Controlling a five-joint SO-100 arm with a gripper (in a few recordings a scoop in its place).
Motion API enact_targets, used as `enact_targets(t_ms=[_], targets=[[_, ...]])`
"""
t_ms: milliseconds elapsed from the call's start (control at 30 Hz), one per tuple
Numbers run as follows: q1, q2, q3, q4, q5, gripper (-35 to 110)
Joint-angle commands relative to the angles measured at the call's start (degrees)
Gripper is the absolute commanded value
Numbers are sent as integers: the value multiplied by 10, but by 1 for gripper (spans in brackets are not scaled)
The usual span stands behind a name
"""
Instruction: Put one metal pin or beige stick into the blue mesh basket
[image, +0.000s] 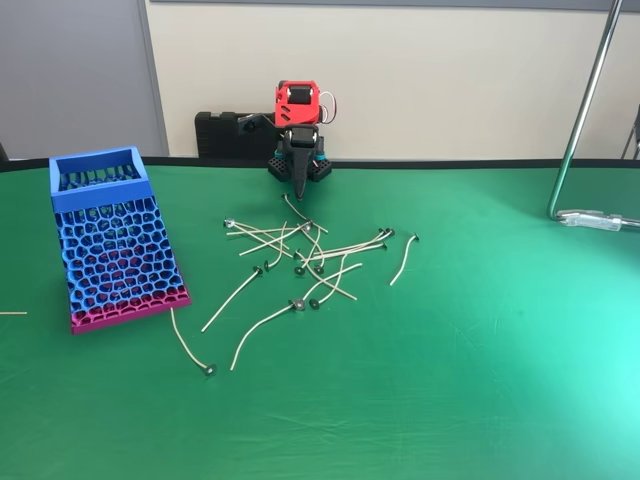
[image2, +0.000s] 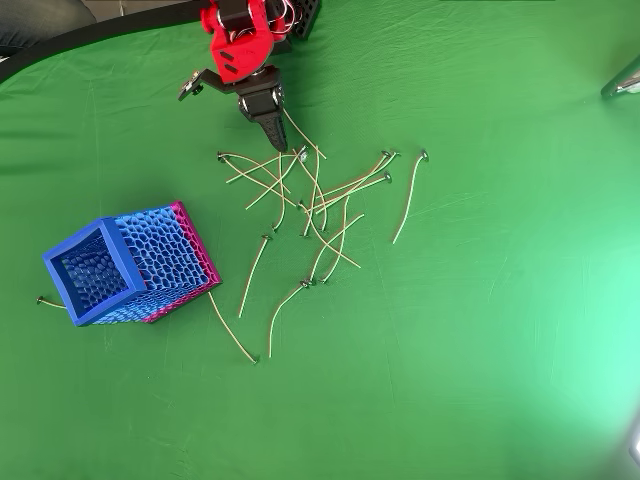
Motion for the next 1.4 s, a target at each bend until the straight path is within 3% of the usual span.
enact_targets(t_ms=[0, 333, 900, 1367], targets=[[-3, -21, 2, -29, -7, 1], [-15, -153, -105, -18, -7, 1], [-40, -392, -366, 106, 9, 1], [-1, -618, -611, 171, -54, 1]])
